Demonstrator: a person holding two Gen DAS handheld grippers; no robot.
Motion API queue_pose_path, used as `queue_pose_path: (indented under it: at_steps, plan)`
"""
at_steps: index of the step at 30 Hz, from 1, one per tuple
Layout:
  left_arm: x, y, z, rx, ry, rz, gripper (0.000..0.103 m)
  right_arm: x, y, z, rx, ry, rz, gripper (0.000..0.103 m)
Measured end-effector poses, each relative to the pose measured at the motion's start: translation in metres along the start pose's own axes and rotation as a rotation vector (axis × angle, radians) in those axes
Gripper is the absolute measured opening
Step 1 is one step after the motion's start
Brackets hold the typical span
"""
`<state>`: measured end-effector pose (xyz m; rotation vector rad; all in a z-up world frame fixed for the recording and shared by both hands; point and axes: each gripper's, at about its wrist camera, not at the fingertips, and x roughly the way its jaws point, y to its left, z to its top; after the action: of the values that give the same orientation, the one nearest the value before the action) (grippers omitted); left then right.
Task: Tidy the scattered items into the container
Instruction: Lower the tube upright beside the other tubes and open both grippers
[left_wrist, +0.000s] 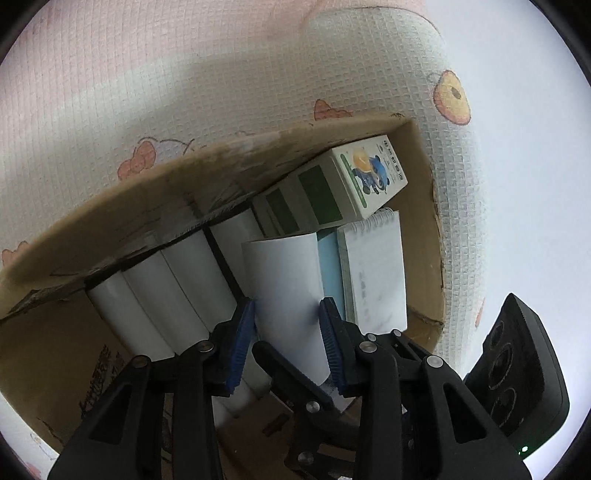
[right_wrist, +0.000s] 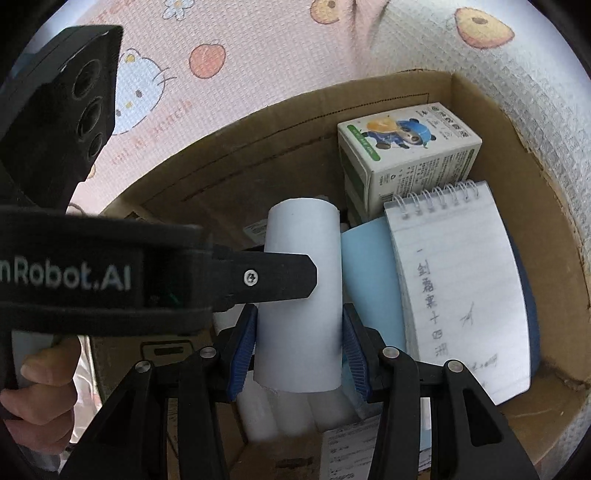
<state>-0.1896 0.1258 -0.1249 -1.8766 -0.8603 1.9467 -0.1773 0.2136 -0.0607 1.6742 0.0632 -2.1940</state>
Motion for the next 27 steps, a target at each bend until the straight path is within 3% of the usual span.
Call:
queue_pose_path:
  at_steps: [3,7,21,23,24,27]
  plan:
    - [-0.001,0.001,-0.003,-0.011,-0.02,0.013,0.041,0.001,0.0,0.001,-0.005,0.0,0.003,0.043]
    - [0.005,0.006,-0.007,-0.024,-0.01,0.034,0.051,0.001,0.004,0.002,-0.028,-0.005,0.005,0.043]
    - [-0.002,0.01,-0.018,-0.016,-0.055,0.031,0.046,0.006,0.01,0.006,-0.031,0.021,0.008,0.044]
    - [-0.002,0.009,-0.019,-0.005,-0.062,0.063,0.031,0.003,0.008,0.006,-0.032,0.032,0.005,0.044]
    - [0.0,0.01,-0.018,-0.007,-0.054,0.076,0.006,-0.001,0.007,0.007,-0.033,0.02,0.007,0.044]
    - [0.001,0.017,-0.013,-0.051,-0.037,0.048,0.006,-0.016,0.0,0.005,-0.025,-0.009,0.028,0.046]
